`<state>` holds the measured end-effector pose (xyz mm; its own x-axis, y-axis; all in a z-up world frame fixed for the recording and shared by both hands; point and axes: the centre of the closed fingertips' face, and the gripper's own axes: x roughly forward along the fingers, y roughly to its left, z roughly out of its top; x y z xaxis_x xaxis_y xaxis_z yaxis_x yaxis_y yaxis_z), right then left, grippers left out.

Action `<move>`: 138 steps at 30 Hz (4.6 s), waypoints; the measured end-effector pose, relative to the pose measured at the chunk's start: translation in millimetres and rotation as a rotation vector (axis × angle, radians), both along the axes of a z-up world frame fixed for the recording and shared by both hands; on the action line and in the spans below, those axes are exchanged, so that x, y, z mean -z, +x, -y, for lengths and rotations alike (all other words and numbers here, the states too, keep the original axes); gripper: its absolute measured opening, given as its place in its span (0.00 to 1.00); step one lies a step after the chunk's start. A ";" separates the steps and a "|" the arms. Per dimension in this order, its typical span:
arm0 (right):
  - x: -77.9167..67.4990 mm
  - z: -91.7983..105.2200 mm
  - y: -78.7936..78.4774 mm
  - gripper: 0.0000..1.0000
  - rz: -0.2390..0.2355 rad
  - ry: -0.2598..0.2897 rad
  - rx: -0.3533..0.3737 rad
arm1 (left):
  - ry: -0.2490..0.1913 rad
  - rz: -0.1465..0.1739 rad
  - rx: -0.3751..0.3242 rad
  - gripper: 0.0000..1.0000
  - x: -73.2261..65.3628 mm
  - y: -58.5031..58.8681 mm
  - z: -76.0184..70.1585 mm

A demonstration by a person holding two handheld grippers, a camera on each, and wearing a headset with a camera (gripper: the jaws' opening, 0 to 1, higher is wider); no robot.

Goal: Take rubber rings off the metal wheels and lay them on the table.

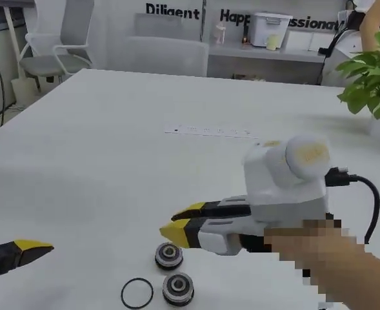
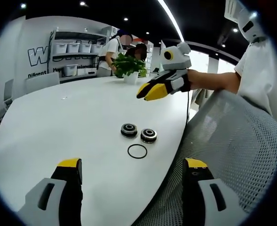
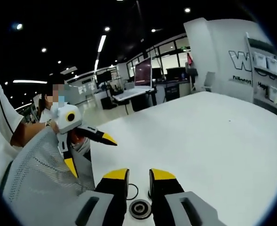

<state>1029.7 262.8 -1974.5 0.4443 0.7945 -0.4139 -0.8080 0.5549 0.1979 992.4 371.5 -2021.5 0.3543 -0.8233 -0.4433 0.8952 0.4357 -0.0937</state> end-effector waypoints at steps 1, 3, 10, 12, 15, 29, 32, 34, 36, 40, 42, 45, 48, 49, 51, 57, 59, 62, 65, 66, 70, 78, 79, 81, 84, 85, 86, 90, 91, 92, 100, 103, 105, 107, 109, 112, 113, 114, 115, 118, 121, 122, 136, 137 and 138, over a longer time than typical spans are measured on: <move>-2.6 2.0 1.2 0.16 0.004 0.007 0.006 | -0.002 0.001 -0.002 0.87 -0.3 0.3 -0.2; -9.5 7.3 5.3 0.17 0.024 0.015 0.028 | -0.003 0.002 -0.005 0.87 -0.4 0.5 -0.4; -24.2 17.6 10.4 0.19 0.036 0.043 0.054 | -0.013 -0.003 -0.011 0.87 -0.9 0.8 0.1; -26.1 18.6 10.8 0.19 0.034 0.044 0.059 | -0.014 -0.006 -0.010 0.87 -0.9 0.6 0.3; -29.4 18.0 9.9 0.20 0.038 0.036 0.056 | -0.015 -0.005 -0.003 0.88 -1.3 0.0 1.0; 3.3 16.5 -2.4 0.23 0.041 -0.032 -0.029 | 0.016 0.022 0.082 0.93 -11.7 -3.5 9.3; 17.9 19.7 -6.4 0.22 0.070 -0.105 -0.074 | 0.012 0.039 0.100 0.93 -21.9 -1.7 14.0; 28.8 19.6 -12.4 0.23 0.058 -0.144 -0.112 | 0.008 0.065 0.113 0.93 -31.9 1.6 18.8; 35.8 18.2 -16.1 0.24 0.058 -0.160 -0.140 | 0.001 0.088 0.128 0.93 -43.2 5.0 24.8; 49.8 20.8 -16.7 0.23 0.040 -0.204 -0.151 | -0.027 0.133 0.152 0.92 -61.6 12.2 37.3; 54.9 21.6 -17.5 0.23 0.031 -0.209 -0.157 | -0.030 0.138 0.158 0.91 -66.1 17.0 41.9; 63.5 24.5 -19.5 0.23 0.004 -0.221 -0.159 | -0.010 0.157 0.182 0.91 -68.2 20.7 48.8; 70.8 27.1 -21.6 0.23 -0.017 -0.229 -0.161 | 0.003 0.175 0.217 0.90 -70.9 21.7 58.3; 72.2 27.4 -21.5 0.23 -0.023 -0.226 -0.158 | 0.005 0.188 0.227 0.89 -71.3 23.0 61.0; 74.7 27.1 -21.6 0.23 -0.043 -0.208 -0.150 | 0.014 0.200 0.245 0.84 -69.2 26.6 67.7; 80.9 28.1 -23.6 0.23 -0.073 -0.198 -0.136 | 0.003 0.225 0.287 0.78 -67.5 31.1 92.1; 85.1 28.5 -26.1 0.22 -0.086 -0.206 -0.143 | -0.006 0.225 0.303 0.73 -66.2 30.3 98.5; 88.9 28.4 -29.6 0.22 -0.094 -0.222 -0.157 | -0.002 0.225 0.340 0.66 -60.2 27.3 109.3; 90.3 26.9 -32.7 0.23 -0.094 -0.230 -0.175 | -0.012 0.211 0.374 0.63 -52.1 21.3 120.0; 91.9 26.4 -34.1 0.23 -0.098 -0.233 -0.181 | -0.003 0.200 0.389 0.62 -45.3 19.1 123.3; 98.5 28.3 -37.4 0.23 -0.109 -0.259 -0.193 | 0.092 0.232 0.427 0.60 -19.8 19.6 126.7; 103.9 28.7 -39.0 0.22 -0.115 -0.278 -0.200 | 0.072 0.183 0.426 0.47 1.7 14.6 131.4; 104.9 28.7 -39.2 0.22 -0.115 -0.280 -0.200 | 0.068 0.176 0.425 0.45 4.6 13.2 131.6; 106.6 29.0 -39.0 0.22 -0.118 -0.283 -0.198 | 0.084 0.164 0.425 0.41 12.8 11.3 130.6; 108.2 27.5 -39.8 0.22 -0.122 -0.283 -0.199 | 0.098 0.155 0.431 0.36 21.7 9.6 129.5; 108.6 27.2 -40.0 0.22 -0.120 -0.286 -0.201 | 0.100 0.149 0.432 0.34 22.9 9.3 129.3; 109.3 27.3 -39.9 0.22 -0.118 -0.291 -0.202 | 0.105 0.135 0.429 0.32 26.3 9.2 128.9; 109.0 26.9 -39.3 0.22 -0.110 -0.291 -0.198 | 0.114 0.125 0.436 0.31 31.1 7.4 128.8; 109.0 26.7 -39.1 0.22 -0.110 -0.289 -0.197 | 0.113 0.124 0.437 0.30 31.0 7.0 129.5; 109.0 26.6 -39.1 0.22 -0.112 -0.287 -0.195 | 0.108 0.115 0.432 0.29 31.2 7.3 130.8; 109.6 25.3 -38.4 0.21 -0.095 -0.298 -0.202 | 0.109 0.099 0.429 0.20 36.4 5.4 134.3; 109.5 24.1 -38.1 0.21 -0.082 -0.305 -0.205 | 0.106 0.101 0.425 0.17 36.1 6.0 134.7; 109.5 23.0 -38.4 0.21 -0.077 -0.307 -0.211 | 0.106 0.097 0.411 0.12 36.2 8.3 134.5; 109.3 22.5 -38.4 0.21 -0.078 -0.304 -0.212 | 0.110 0.096 0.403 0.05 37.2 9.7 133.3; 109.0 22.3 -38.1 0.20 -0.082 -0.299 -0.210 | 0.106 0.097 0.393 0.04 37.8 11.1 132.6; 108.3 22.4 -37.4 0.19 -0.091 -0.283 -0.200 | 0.097 0.103 0.393 0.03 37.8 10.4 133.1; 108.2 22.3 -37.4 0.19 -0.089 -0.283 -0.200 | 0.097 0.105 0.393 0.03 37.8 10.6 133.1; 108.2 22.0 -37.7 0.19 -0.090 -0.283 -0.203 | 0.096 0.097 0.388 0.03 37.9 11.0 133.0; 108.1 21.7 -37.8 0.20 -0.092 -0.280 -0.202 | 0.097 0.094 0.386 0.03 37.9 11.1 133.0; 107.8 21.3 -37.5 0.20 -0.088 -0.275 -0.198 | 0.094 0.100 0.381 0.03 38.3 11.2 132.8; 107.7 21.5 -37.4 0.20 -0.077 -0.284 -0.202 | 0.083 0.093 0.376 0.03 38.2 11.1 132.9; 107.9 21.5 -37.2 0.19 -0.076 -0.288 -0.204 | 0.082 0.092 0.375 0.03 38.2 11.1 133.0; 111.2 28.7 -36.1 0.00 -0.053 -0.344 -0.219 | 0.081 0.109 0.369 0.02 37.7 11.5 134.4; 111.5 29.0 -35.1 0.00 -0.052 -0.349 -0.216 | 0.080 0.110 0.369 0.02 37.7 11.4 134.3; 111.5 28.3 -34.3 0.00 -0.055 -0.351 -0.211 | 0.079 0.109 0.368 0.02 37.7 11.3 134.1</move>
<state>995.5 234.5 -2086.0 0.2563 0.6721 -0.6947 -0.9050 0.4193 0.0718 1003.7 237.4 -2059.2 0.0901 -0.8692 -0.4861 0.9958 0.0854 0.0319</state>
